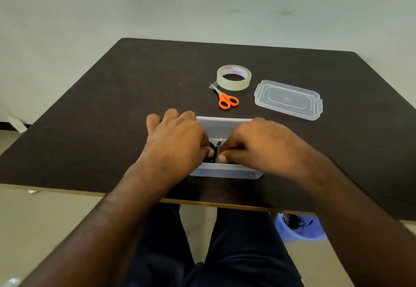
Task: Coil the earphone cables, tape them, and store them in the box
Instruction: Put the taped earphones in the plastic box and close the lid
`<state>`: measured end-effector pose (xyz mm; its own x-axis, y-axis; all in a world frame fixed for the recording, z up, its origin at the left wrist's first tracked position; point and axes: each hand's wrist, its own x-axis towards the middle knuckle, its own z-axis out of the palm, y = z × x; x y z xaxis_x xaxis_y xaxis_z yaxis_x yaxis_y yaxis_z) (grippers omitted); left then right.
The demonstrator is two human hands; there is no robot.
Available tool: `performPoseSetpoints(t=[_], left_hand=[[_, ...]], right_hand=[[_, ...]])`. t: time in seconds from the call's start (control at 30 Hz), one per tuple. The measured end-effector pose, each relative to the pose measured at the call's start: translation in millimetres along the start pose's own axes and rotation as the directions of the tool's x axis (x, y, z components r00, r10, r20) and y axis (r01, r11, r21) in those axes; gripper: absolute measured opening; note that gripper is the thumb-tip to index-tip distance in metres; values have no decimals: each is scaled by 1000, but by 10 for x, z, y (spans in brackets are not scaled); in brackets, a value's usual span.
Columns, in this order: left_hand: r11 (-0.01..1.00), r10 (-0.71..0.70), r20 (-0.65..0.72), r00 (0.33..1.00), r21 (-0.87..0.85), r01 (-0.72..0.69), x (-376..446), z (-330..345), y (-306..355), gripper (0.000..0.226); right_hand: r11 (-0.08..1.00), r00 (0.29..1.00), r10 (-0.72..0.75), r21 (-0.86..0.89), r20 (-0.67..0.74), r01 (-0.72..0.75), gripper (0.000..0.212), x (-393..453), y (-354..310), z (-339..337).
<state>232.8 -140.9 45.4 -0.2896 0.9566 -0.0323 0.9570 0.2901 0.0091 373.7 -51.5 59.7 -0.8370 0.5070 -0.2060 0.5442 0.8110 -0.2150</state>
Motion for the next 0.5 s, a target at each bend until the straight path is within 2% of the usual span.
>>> performPoseSetpoints(t=[0.03,0.1,0.2,0.27,0.37,0.43,0.5], left_hand=[[999,15,-15,1000,-44,-15,8,3,-17,26],[983,6,-105,994,-184,-25,35,13,-67,22],[919,-57,-249,967,-392,-47,144,45,-175,18],[855,-86,-277,957,-513,-72,239,69,-225,15],[713,-157,-280,947,-695,-87,347,123,-245,11],[610,-212,-248,945,-789,-70,424,197,-258,9],[432,-257,-157,954,-901,-32,501,271,-287,11]], right_hand=[[997,999,-18,74,-46,22,22,-20,43,-25],[970,969,8,239,-245,52,14,-34,183,-69],[933,856,154,359,-493,38,12,109,573,-27],[943,808,252,321,-533,-82,20,292,942,75],[945,807,325,157,-493,-285,35,497,1401,239],[952,814,292,66,-502,-300,34,568,1525,294],[960,809,232,-8,-539,-281,32,617,1556,283]])
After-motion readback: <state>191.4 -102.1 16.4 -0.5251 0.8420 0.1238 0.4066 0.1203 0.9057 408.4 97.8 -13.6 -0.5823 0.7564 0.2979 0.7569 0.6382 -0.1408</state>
